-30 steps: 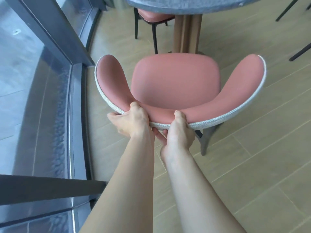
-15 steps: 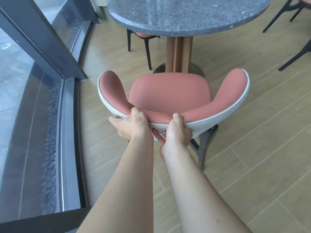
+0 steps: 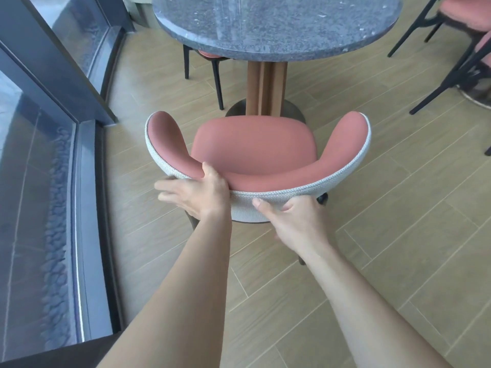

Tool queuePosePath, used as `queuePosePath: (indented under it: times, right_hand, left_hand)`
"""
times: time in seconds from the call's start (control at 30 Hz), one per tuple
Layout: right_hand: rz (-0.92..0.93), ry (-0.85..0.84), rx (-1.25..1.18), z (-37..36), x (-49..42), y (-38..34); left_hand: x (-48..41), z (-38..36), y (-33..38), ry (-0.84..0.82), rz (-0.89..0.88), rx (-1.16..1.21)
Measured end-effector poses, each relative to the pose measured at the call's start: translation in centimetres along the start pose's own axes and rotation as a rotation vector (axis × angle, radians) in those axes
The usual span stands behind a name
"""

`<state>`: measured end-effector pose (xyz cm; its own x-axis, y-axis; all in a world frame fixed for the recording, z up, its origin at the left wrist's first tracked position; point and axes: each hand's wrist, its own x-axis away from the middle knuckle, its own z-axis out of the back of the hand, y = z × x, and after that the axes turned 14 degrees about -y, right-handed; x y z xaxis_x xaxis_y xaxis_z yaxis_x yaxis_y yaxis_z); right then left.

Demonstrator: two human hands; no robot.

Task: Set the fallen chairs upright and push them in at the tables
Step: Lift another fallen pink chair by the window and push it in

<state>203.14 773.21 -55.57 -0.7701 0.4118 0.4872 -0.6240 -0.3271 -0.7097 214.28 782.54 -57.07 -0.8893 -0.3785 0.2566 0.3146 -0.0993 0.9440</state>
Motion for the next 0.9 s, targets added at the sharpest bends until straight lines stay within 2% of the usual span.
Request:
queuePosePath:
  times: [0.07, 0.1, 0.17, 0.23, 0.27, 0.33, 0.43, 0.53, 0.9]
  right_hand:
    - [0.363, 0.263, 0.268, 2.2, 0.5, 0.4]
    - [0.455, 0.261, 0.387, 3.1, 0.2, -0.1]
    - [0.416, 0.02, 0.692, 4.2, -1.4, -1.6]
    - [0.337, -0.167, 0.945, 3.8, -3.1, -2.9]
    - [0.331, -0.186, 1.025, 3.4, -3.9, -3.1]
    - [0.363, -0.158, 1.115, 2.8, -4.9, -3.3]
    - [0.371, -0.113, 1.13, 2.7, -5.6, -3.1]
    - [0.361, -0.075, 1.14, 2.4, -6.2, -2.7]
    - [0.388, -0.041, 1.147, 2.4, -6.8, -2.6]
  left_hand:
    - [0.3, 1.1, -0.7, -0.028, -0.319, -0.355]
    - [0.5, 1.7, -1.0, -0.086, -0.502, -0.528]
    - [0.5, 3.0, -0.9, -0.345, -0.756, -0.761]
    - [-0.2, 4.3, -0.5, -0.668, -0.764, -0.937]
    - [-0.7, 5.0, -0.1, -0.775, -0.762, -1.01]
    - [-2.3, 6.0, 0.5, -0.883, -0.818, -1.181]
    - [-4.8, 5.5, 1.8, -0.905, -0.838, -1.469]
    - [-5.9, 3.8, 2.6, -0.877, -0.82, -1.59]
    - [-6.5, 3.6, 2.1, -0.823, -0.891, -1.573]
